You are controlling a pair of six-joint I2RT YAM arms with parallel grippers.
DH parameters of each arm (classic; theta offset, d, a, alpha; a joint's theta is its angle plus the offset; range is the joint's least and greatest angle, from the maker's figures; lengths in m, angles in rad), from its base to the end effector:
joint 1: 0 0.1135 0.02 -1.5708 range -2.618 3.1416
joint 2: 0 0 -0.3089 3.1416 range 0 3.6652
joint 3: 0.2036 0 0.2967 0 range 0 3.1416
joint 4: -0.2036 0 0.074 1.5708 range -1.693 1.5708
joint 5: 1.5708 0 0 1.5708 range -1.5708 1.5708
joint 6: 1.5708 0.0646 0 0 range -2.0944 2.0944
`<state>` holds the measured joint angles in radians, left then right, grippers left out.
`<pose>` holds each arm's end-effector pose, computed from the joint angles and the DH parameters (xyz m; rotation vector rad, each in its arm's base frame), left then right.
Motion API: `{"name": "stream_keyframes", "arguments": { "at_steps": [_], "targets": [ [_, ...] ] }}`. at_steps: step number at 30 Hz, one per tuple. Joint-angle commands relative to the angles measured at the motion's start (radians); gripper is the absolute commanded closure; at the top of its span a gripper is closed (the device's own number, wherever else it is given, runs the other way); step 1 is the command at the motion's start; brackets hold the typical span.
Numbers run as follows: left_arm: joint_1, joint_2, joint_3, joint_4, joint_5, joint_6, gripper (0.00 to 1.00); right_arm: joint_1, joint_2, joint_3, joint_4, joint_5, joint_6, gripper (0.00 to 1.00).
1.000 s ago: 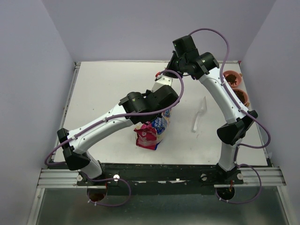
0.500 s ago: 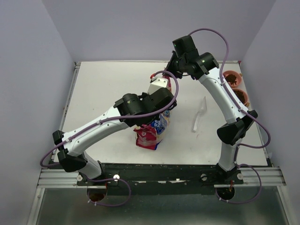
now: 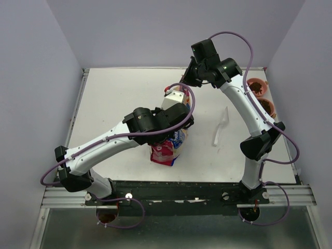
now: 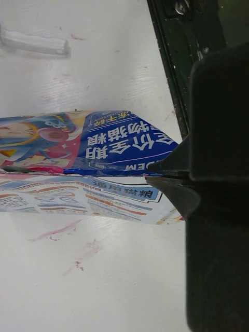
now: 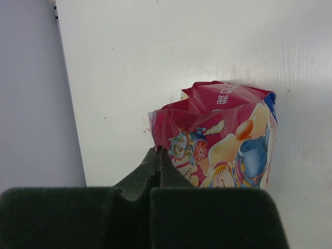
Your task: Serve the pet food
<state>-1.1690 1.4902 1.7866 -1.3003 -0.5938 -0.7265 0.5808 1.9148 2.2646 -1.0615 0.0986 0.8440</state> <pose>0.1600 -0.2841 0.4561 0.3101 2.3285 -0.1358 0.4059 0.2588 0.4699 0.3624 2.3314 0.6182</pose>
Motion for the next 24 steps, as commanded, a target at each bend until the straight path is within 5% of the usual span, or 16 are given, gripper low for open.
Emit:
{"name": "stream_keyframes", "arguments": {
  "at_steps": [1,5,7,10,16,24],
  "targets": [
    [-0.021,-0.041,-0.030,-0.057,0.009,-0.013,1.00,-0.025,-0.022,-0.004,0.117,0.055,-0.013,0.99],
    [-0.023,-0.042,-0.024,-0.054,0.019,-0.014,1.00,-0.025,-0.025,-0.004,0.115,0.059,-0.022,1.00],
    [-0.021,-0.047,-0.029,-0.048,0.025,-0.025,0.80,-0.025,-0.030,-0.005,0.115,0.058,-0.028,1.00],
    [-0.020,-0.065,-0.050,-0.004,0.038,-0.019,0.71,-0.025,-0.048,-0.028,0.123,0.050,-0.042,0.99],
    [-0.003,-0.068,-0.056,0.022,0.051,-0.007,0.74,-0.024,-0.059,-0.048,0.118,0.027,-0.060,0.80],
    [0.064,-0.056,-0.026,0.108,0.130,0.039,0.58,-0.024,-0.068,-0.019,0.074,0.018,-0.105,0.47]
  ]
}}
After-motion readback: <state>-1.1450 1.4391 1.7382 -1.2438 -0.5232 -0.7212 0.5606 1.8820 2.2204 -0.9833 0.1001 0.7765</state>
